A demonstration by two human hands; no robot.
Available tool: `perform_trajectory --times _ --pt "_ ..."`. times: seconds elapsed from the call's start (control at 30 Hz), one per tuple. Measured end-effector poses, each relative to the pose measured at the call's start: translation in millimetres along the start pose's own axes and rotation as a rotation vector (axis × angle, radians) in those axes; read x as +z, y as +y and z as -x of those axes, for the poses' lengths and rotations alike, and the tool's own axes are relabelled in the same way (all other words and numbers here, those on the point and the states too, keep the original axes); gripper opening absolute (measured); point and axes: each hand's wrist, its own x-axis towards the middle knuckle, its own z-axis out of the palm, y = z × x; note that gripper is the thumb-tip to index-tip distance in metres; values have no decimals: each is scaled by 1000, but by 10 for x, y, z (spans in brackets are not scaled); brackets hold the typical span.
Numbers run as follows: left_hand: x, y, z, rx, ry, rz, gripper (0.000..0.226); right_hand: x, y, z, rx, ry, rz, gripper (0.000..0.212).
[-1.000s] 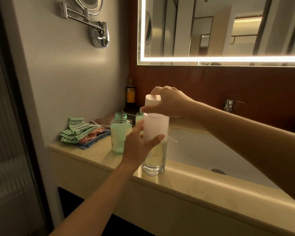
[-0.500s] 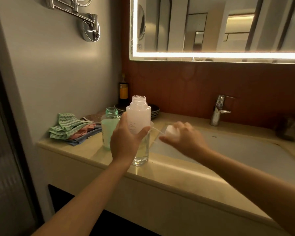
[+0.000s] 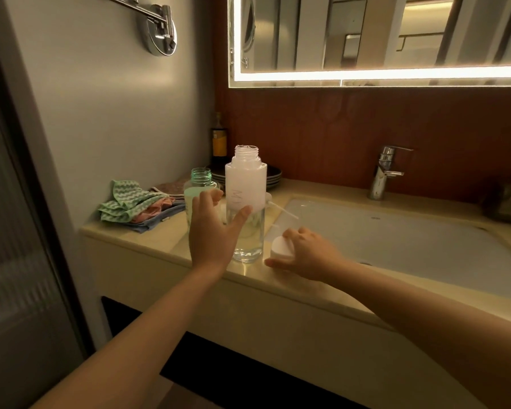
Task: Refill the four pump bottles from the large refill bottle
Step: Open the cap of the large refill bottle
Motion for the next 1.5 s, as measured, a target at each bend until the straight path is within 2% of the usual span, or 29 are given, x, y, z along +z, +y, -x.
perform_trajectory --times 0.1,0.2,0.37,0.53,0.7,0.97,1.1,1.17,1.23,1.3,1.4,1.5 --pt "-13 -8 134 100 58 24 38 -96 -3 21 -21 20 -6 76" --pt "-9 78 221 229 29 63 21 -239 -23 79 -56 92 -55 65" --pt "125 363 221 328 -51 188 27 -526 35 177 -41 200 -53 47" --pt "494 730 221 359 -101 336 29 -797 320 444 38 306 -58 41" --pt "1040 1182 442 386 -240 481 19 -912 740 943 161 371 -50 38" --pt "1631 1855 1089 424 -555 690 17 -1131 1273 1920 355 534 -6 31" --pt "1773 2115 1180 366 -667 763 12 -1330 1476 2283 439 697 3 22" --pt "1825 2207 1156 317 -699 796 11 -1463 1643 2391 514 876 -23 20" --pt "1917 2306 1106 280 -721 807 13 -1640 1894 2466 618 1075 -34 22" --pt "2022 2416 1007 290 -722 785 16 -1820 2197 2496 746 1167 -90 29" --pt "2204 2651 797 346 -718 760 17 -1963 2687 2431 908 1054 -213 49" --pt "2472 3009 606 395 -768 691 21 -1992 3172 2225 944 922 -348 65"
